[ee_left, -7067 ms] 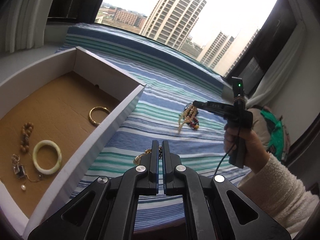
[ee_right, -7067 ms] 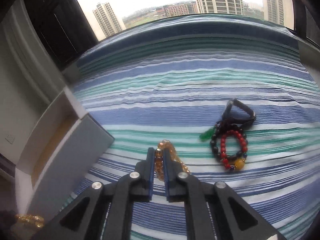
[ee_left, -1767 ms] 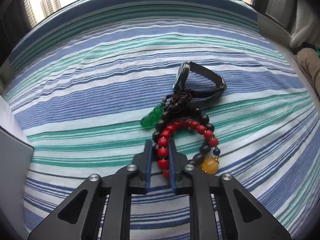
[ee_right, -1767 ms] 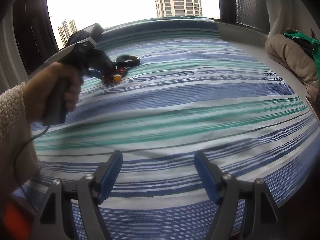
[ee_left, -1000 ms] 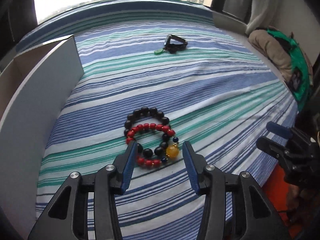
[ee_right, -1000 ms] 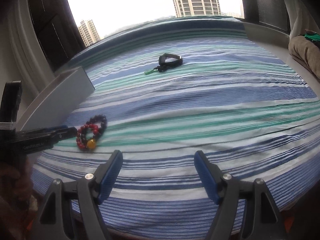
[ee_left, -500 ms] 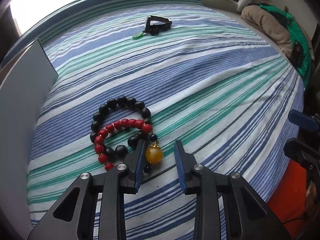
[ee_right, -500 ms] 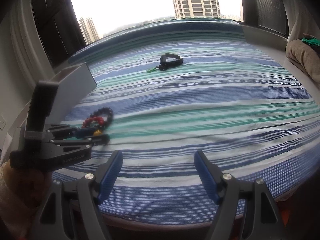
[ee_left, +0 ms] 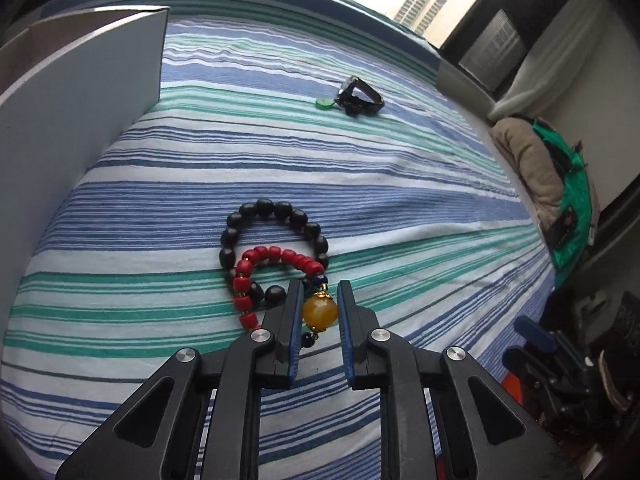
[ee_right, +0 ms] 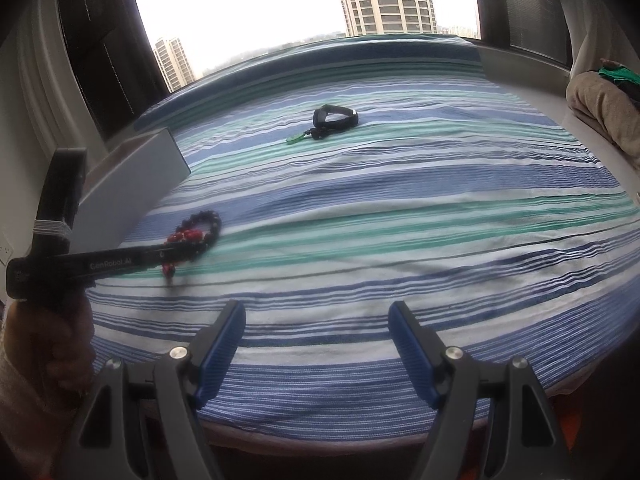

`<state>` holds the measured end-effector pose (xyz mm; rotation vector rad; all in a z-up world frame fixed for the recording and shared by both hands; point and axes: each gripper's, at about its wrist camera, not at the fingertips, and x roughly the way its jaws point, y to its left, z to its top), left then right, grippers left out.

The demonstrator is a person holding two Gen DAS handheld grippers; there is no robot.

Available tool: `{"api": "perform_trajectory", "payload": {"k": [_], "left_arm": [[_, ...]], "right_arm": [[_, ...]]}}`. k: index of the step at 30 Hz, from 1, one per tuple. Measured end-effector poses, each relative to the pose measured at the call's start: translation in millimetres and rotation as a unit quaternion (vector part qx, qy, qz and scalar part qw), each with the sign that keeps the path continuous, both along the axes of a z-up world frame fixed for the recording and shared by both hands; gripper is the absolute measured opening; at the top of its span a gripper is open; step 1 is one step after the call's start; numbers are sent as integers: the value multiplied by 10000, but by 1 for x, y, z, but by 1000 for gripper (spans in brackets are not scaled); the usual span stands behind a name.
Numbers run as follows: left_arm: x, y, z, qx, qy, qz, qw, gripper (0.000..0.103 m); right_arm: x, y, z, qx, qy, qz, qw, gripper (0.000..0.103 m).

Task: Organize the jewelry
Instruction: 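Grasp the black bead bracelet with the right tool while the left lifts the red bracelet, then lower both tools into the white box and open them, releasing both bracelets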

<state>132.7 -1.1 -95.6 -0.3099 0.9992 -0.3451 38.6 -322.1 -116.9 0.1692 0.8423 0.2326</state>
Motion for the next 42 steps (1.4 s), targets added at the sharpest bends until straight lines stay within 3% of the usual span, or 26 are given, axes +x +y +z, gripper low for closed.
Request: {"api": "perform_trajectory", "payload": {"k": [5,9,15,19,21,23,25,28,30,36,37,40,42], "left_arm": [[-12,37,30,-755,-206,373,9962,15],[-23,58,52,-1147,-424,550,9910,15],[-35,83,74,-1351,-686,776,9854,15],[-42,101,79,-1350,-765,983,9830,15],[-46,109,79,-1357,-760,1105,9816,15],[-52,116,77,-1367,-760,1210,9803,15],[-55,122,76,-1320,-746,1290,9800,15],[-59,129,76,-1307,-735,1348,9795,15],[-61,134,77,-1304,-735,1373,9792,15],[-71,148,80,-1356,-748,1502,9764,15],[-75,151,82,-1376,-740,1540,9756,15],[-87,161,94,-1426,-774,1666,9726,15],[-97,171,107,-1420,-876,1759,9702,15]], "right_arm": [[4,4,-1,-27,60,2,10000,75],[7,12,-3,-53,150,87,9998,75],[26,23,7,31,246,400,9989,75],[71,20,20,576,551,722,9942,75],[100,19,23,462,686,579,9949,74],[127,22,25,259,696,460,9962,60],[150,32,17,462,964,570,9926,46],[171,67,1,705,1392,1073,9819,42],[173,100,-7,507,1424,1471,9775,42],[161,171,-23,-885,980,2200,9665,39],[158,176,-23,-1111,916,2287,9628,11],[153,175,-13,-1166,860,2218,9643,12],[148,172,10,-1056,630,2226,9671,12]]}}
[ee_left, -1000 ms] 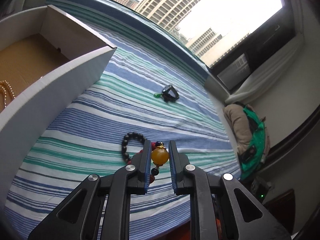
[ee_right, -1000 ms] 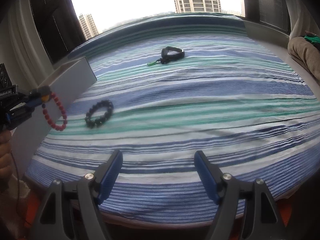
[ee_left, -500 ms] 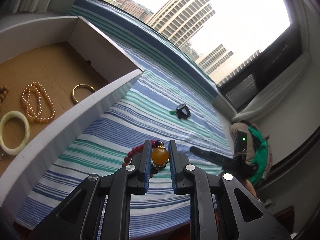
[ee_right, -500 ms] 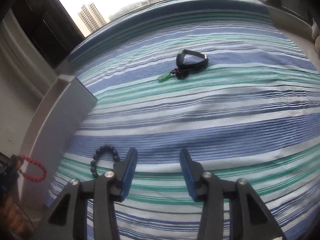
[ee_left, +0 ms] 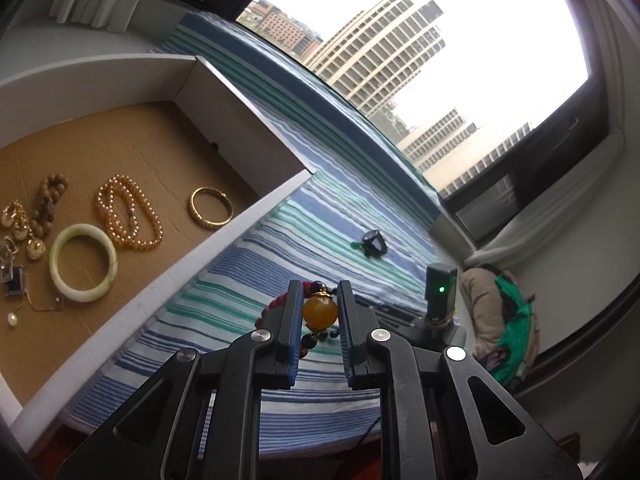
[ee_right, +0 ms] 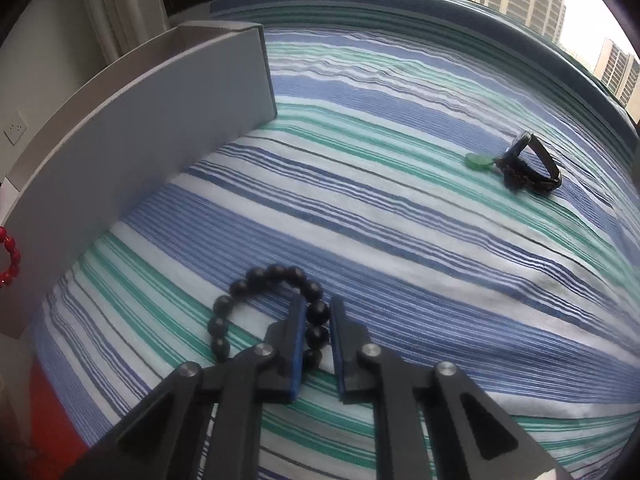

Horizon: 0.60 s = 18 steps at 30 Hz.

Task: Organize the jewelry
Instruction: 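Lower both tools into the white box and open them, releasing both bracelets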

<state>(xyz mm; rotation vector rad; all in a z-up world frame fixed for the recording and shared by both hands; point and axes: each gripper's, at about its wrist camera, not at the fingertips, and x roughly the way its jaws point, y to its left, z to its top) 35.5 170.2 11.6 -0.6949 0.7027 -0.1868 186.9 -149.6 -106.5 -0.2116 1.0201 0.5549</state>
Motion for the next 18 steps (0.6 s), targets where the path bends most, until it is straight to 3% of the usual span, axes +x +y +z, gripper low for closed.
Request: {"api": "perform_trajectory", "payload": {"k": [6,10,14,18], "left_arm": [[-30,45,40,344,-243,663,9969,15],[-43,86,39,566,-91,1333,9894,15],[-47,112,20,895,307,1761,9798,15],[-40,120,-13,878,757,1773,9773,15]], "right_arm": [[-14,24,101,603,-754,435,9944,12],[-15,66,153,1020,-1025,875,9856,12],[-14,124,166,1268,-968,1342,9780,12],[-21,188,149,1359,-638,1832,9715,12]]}}
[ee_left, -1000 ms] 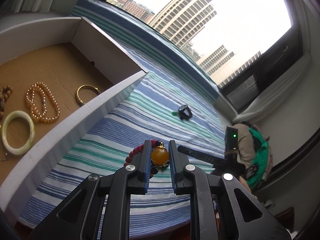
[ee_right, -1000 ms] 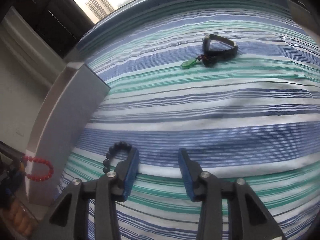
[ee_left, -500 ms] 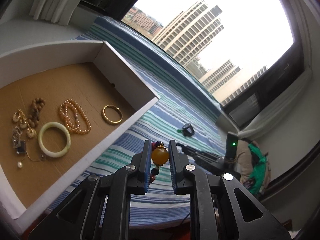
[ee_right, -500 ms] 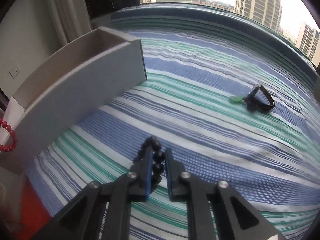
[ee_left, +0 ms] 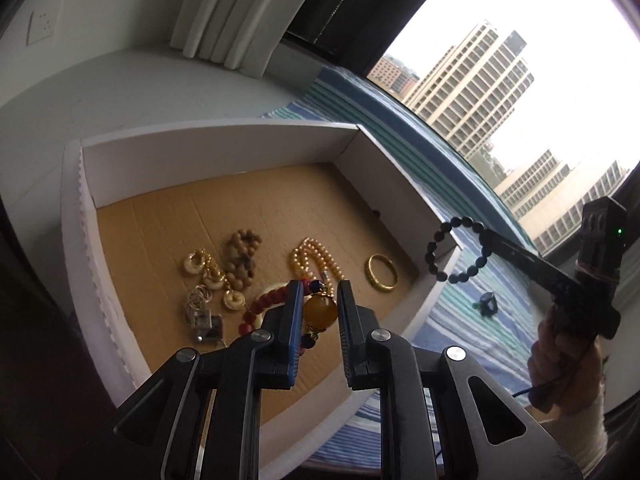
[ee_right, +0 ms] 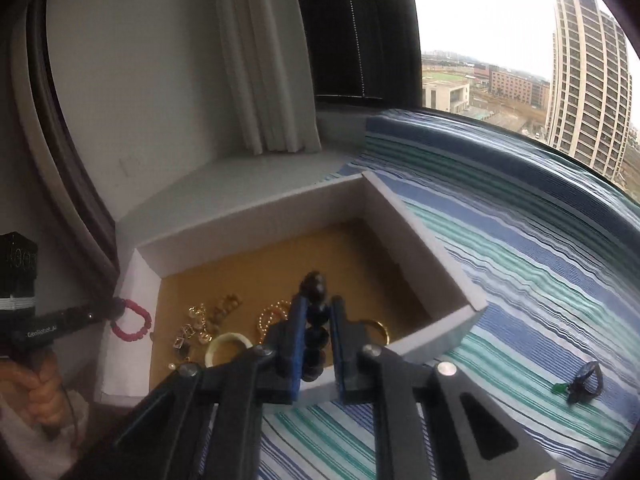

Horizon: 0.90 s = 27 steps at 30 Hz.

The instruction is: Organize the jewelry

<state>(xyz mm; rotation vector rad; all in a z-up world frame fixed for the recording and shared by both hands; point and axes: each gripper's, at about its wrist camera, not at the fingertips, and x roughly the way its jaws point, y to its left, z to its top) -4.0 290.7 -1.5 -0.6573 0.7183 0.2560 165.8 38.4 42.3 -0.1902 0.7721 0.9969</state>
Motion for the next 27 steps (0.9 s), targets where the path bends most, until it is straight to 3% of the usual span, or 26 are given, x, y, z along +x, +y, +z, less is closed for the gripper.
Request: {"api": "perform_trajectory", "payload": {"k": [5,9,10,11,12,13,16,21,27], "left_arm": [[16,-1,-35,-126,446,-90,9989,15],[33,-13,-53,59,877,-216,9959,16],[37,-14,-56,84,962,-194,9951,21],[39,-15,-57,85,989,-177,9949,28],[39,-17,-57,114,992,-154,9949,46],[38,-18,-55,190,954,-114,9952,58],[35,-25,-47,483,810,-49,9955,66],[36,-47,-33,543,524,-196,9970,71],[49,-109,-19,819,286,-913,9920,77]], "right_arm": [[1,64,-43,-336,263,517,9977,12],[18,86,-73,-685,125,436,9966,13],[22,82,-76,-721,57,274,9970,19],[28,75,-76,-697,-3,101,9975,24],[32,68,-75,-631,-63,-71,9980,37],[35,58,-73,-546,-108,-233,9982,41],[33,29,-64,-393,-206,-505,9977,41],[6,-21,-59,-303,-597,-657,9956,49],[-36,-93,-84,-418,-749,-958,9917,54]]}}
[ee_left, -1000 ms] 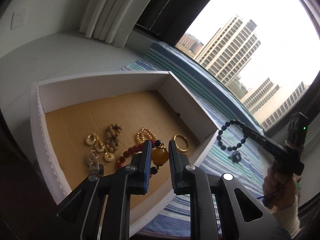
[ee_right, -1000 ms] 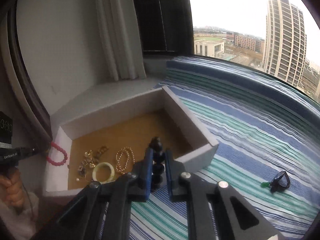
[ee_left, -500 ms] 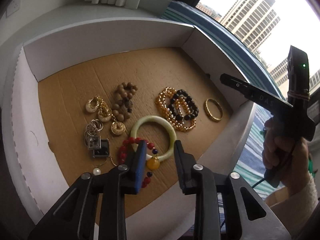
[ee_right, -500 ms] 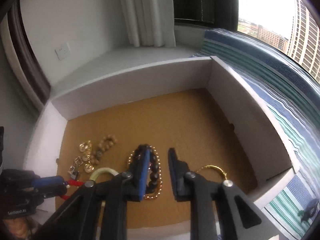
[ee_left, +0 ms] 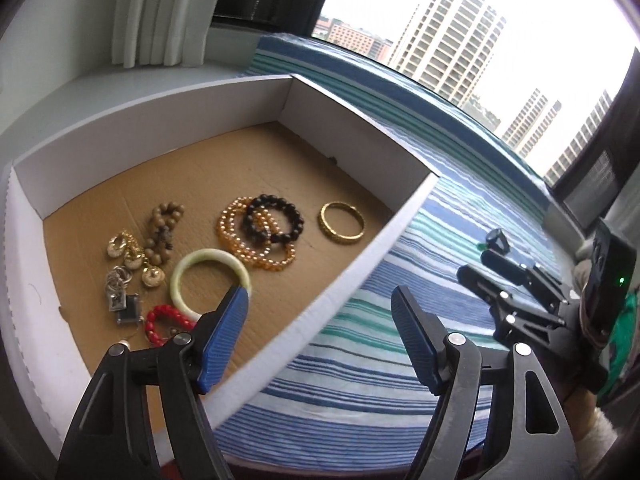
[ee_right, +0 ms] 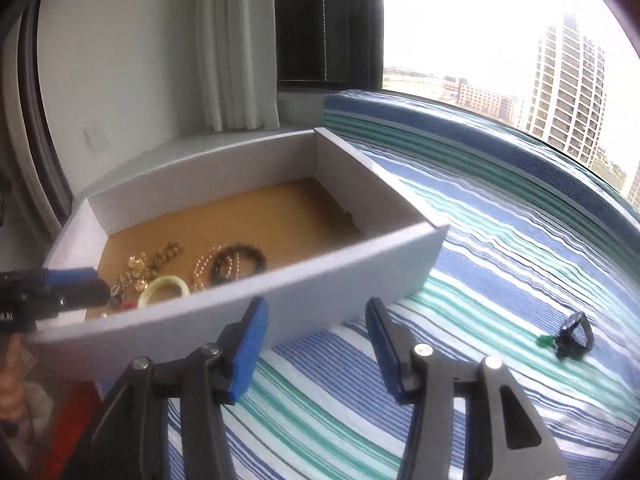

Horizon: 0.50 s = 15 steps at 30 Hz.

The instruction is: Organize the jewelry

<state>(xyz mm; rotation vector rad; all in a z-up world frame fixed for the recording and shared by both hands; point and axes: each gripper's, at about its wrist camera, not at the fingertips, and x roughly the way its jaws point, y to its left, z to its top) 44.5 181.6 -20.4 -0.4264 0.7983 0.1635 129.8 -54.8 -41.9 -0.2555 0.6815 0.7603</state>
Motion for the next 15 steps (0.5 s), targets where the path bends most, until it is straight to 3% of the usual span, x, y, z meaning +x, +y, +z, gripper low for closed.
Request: {"api": "perform_trajectory", "payload": {"k": [6,15], "left_arm": [[18,-60,-12,66,214,-673,9975,79],[33,-116,-28,245,515,-1285,9901,79]], "right_arm": [[-24,-75,-42,-198,188,-707,9971,64],[-37,-178,-79,-330,449,-2006,9781,64]]}}
